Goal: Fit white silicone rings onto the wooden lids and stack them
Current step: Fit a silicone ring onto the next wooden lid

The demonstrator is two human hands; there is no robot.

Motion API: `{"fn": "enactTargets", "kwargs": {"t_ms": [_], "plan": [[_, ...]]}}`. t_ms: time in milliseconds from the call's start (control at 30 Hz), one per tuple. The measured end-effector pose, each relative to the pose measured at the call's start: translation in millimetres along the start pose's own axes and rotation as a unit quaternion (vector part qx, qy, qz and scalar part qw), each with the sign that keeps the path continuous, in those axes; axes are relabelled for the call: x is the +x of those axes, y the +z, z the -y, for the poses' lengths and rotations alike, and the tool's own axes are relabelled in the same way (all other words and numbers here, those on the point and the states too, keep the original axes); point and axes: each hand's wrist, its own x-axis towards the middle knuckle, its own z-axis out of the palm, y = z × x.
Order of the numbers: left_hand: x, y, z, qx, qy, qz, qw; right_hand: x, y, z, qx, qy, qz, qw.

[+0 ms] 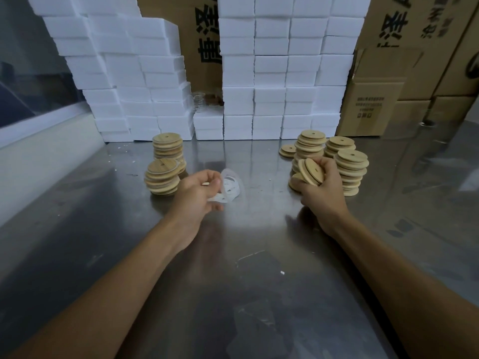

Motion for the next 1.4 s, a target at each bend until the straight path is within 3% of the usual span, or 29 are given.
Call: {"fn": "enactTargets", "kwargs": {"t_ms": [67,167,300,500,567,633,767,900,1033,1400], "plan": [[-4.7,4.8,-5.1,-0.080,-0.057,0.052,0.994,-3.5,0.8,1.6,-0.092,-0.034,0.027,0.995],[-9.1,12.1,-3.4,-0.127,-0.099,0.082,0.984,-20.3,12.8,9.6,-0.250,-0.137,0.083,0.955],[-8.9,18.0,4.2,-0.114,-0.103,0.103,0.983,-45.7,40.4,23.6,-0.288,-0.208,0.190,0.915],[1.0,15.6,19.8,0.002,-0.057,-0.085,0.995,-58.8,48.9,28.8,-0.166,-0.113,0.300,0.933],[3.3,12.4,25.3,0.081,-0.007,-0.110,0.991,-57.7,48.7,30.0,-0.086,-0.026,0.293,0.952],[1.5,13.0,27.5,0.148,0.060,-0.110,0.981,-55.7,49.9,29.0,-0.057,0.003,0.254,0.966],[-2.0,19.9,29.9,0.187,0.134,-0.078,0.970,-53.8,50.8,20.9,-0.074,-0.050,0.175,0.981],[-3.6,19.4,32.2,0.151,0.149,-0.038,0.977,-50.2,47.0,17.6,-0.115,-0.135,0.106,0.978],[-1.6,16.1,34.3,0.152,0.171,-0.057,0.972,-51.2,46.6,21.1,-0.144,-0.201,0.117,0.962],[-1.7,15.4,36.8,0.214,0.252,-0.049,0.943,-53.8,45.3,25.5,-0.105,-0.215,0.139,0.961]]}}
